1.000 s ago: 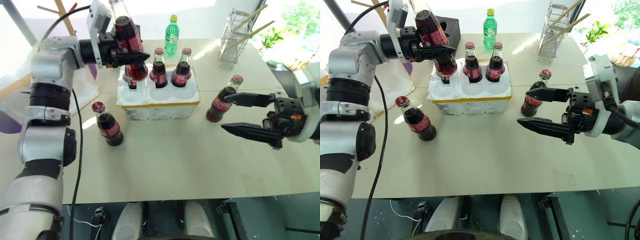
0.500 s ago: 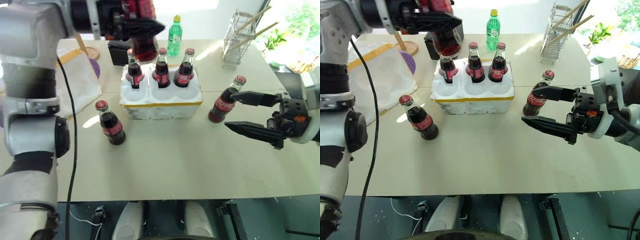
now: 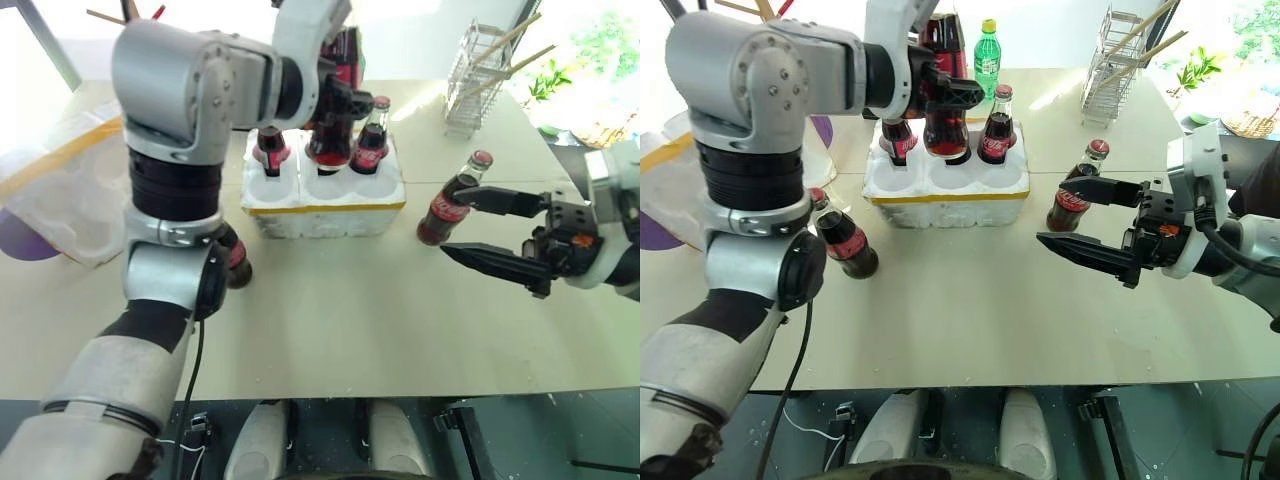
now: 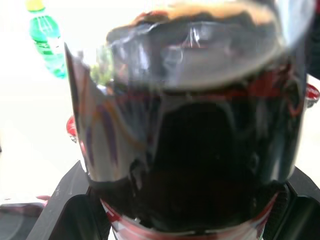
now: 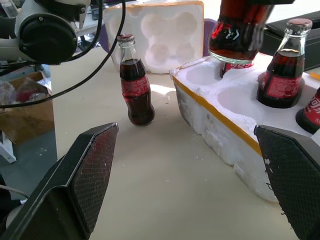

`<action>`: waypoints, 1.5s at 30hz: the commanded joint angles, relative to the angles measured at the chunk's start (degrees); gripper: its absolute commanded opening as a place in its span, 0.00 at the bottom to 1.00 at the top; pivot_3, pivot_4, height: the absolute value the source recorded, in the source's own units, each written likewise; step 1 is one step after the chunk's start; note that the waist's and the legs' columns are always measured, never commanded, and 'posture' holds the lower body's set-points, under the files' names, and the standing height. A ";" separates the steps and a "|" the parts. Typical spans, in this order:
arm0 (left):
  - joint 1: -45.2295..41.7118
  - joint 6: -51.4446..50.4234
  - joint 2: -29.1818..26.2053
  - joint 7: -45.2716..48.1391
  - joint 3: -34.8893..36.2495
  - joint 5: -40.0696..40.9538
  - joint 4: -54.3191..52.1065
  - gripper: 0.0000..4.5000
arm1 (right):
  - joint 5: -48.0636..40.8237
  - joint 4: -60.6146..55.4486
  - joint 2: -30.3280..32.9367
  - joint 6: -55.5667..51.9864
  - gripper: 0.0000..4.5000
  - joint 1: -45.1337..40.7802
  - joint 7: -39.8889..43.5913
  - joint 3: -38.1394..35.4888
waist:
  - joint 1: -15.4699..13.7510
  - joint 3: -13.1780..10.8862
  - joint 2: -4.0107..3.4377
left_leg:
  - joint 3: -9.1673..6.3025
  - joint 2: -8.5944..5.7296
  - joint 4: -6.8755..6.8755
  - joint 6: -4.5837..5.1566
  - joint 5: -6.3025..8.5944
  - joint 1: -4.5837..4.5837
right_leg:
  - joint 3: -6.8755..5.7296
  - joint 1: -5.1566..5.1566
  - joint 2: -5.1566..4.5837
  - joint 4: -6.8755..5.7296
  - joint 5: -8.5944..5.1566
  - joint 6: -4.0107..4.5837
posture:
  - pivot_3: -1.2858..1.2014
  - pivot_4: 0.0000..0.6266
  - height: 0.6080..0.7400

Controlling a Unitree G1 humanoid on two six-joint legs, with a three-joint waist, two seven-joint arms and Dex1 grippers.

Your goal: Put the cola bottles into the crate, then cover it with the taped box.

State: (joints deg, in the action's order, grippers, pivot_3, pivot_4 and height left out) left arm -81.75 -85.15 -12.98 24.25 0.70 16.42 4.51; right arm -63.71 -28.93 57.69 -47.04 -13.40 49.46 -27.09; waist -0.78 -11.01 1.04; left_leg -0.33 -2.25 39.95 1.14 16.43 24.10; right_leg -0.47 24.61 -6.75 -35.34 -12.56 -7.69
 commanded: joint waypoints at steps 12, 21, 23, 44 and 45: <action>7.98 19.02 10.12 -13.97 -2.06 -6.26 6.10 0.64 | 1.76 -0.32 0.14 1.63 1.00 0.51 -0.63 -2.23 | -1.62 0.03 -0.04 | -0.01 -0.08 0.07 -0.14 -0.07 0.18 | 0.05 0.09 -0.05 0.06 0.05 -0.07 | 0.52 0.24 1.00; 11.21 30.47 10.61 -14.65 -5.16 -9.20 12.51 0.64 | 1.97 -0.48 -0.35 2.11 1.00 -0.03 -1.59 -1.29 | -1.47 0.03 -0.04 | 0.04 -0.07 0.06 -0.14 -0.07 0.19 | 0.06 0.14 -0.06 0.06 0.05 -0.07 | 0.52 0.24 1.00; 12.43 32.16 10.21 -14.64 -5.78 -10.11 13.68 0.64 | 1.69 -0.65 -0.32 1.94 1.00 0.02 -1.95 -1.45 | -1.47 0.03 -0.04 | 0.04 -0.07 0.06 -0.14 -0.07 0.19 | 0.06 0.14 -0.06 0.05 0.05 -0.08 | 0.52 0.24 1.00; 13.67 25.64 4.14 -8.65 -7.53 -9.80 4.54 0.99 | 3.45 0.37 -0.44 2.52 1.00 -1.27 -2.45 0.32 | -1.41 0.04 -0.07 | 0.04 -0.06 0.10 -0.13 -0.07 0.15 | 0.06 0.10 -0.05 0.00 0.06 -0.09 | 0.52 0.24 1.00; 12.66 24.55 3.23 -7.73 -7.26 -9.41 3.88 0.99 | 3.62 0.59 -0.45 2.63 1.00 -1.35 -2.28 0.52 | -1.39 0.04 -0.07 | 0.04 -0.06 0.10 -0.13 -0.07 0.15 | 0.06 0.10 -0.05 0.00 0.06 -0.09 | 0.52 0.24 1.00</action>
State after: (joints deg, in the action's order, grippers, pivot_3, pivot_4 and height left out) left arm -66.34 -59.54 -8.51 15.20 -7.03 6.61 11.77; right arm -60.35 -28.41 57.38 -45.70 -13.81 46.77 -25.82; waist -2.17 -10.97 0.97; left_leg -0.29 -2.31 40.05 1.01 16.36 24.25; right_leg -0.41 24.71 -6.80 -35.34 -12.49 -7.77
